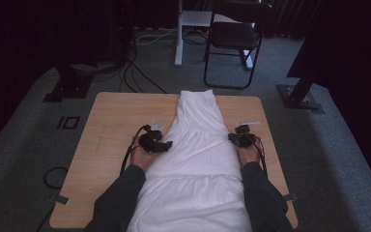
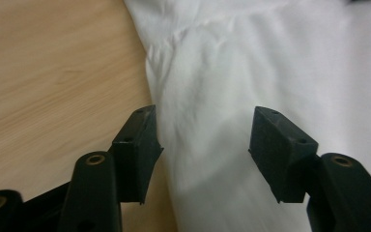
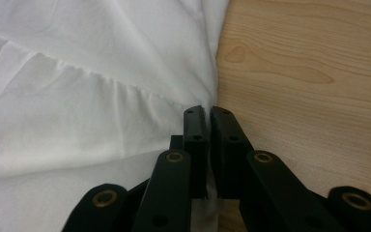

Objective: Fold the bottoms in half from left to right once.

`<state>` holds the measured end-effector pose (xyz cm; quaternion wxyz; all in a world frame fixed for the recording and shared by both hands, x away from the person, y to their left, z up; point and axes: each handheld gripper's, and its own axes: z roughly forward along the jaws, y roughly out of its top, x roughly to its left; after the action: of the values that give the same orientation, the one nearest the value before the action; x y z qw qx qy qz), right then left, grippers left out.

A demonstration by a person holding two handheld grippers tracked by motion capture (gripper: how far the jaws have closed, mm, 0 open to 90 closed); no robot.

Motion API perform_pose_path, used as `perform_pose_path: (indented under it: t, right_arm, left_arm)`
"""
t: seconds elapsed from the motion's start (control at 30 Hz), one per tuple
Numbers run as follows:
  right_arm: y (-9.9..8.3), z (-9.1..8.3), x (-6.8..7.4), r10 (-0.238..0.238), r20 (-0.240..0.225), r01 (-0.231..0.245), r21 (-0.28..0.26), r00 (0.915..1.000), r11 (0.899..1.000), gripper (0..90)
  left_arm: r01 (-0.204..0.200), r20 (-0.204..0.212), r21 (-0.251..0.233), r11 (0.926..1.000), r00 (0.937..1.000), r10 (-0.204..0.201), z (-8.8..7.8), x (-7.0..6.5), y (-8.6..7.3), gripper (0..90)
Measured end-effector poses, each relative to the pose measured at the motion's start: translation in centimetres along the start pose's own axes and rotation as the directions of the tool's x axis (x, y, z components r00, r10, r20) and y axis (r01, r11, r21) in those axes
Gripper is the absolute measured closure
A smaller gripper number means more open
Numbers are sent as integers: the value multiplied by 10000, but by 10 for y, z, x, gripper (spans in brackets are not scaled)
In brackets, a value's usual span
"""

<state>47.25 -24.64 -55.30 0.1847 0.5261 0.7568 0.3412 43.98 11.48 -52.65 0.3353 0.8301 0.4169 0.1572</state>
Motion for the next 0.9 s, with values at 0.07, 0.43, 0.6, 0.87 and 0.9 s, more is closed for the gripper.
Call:
perform_pose_path:
  t: [0.07, 0.43, 0.6, 0.87, 0.9]
  right_arm:
    - [0, 0, 0, -25, 9, 25, -2, 10000, 10000, 853]
    - [-28, -25, 33, -876, -101, 878, 210, 9961, 9959, 877]
    - [-64, -57, 59, -1648, -448, 1661, 259, 9853, 9858, 877]
    - [-104, -96, 77, -1436, -1686, 1554, 589, 9752, 9861, 843]
    - [-104, -98, 77, -1452, -1814, 1571, 529, 9726, 9862, 796]
  left_arm:
    - [12, -113, 422, 9991, 9999, -7, 15, 1, -3, 504]
    - [-23, 206, 33, 10000, 9998, 22, -19, -10, -51, 832]
    - [-93, 621, -203, 9998, 9980, 105, -51, -25, -91, 826]
    - [-820, 664, -175, 9965, 9943, 830, -73, -51, -117, 815]
    - [-842, 685, -152, 9963, 9940, 850, -72, -51, -116, 804]
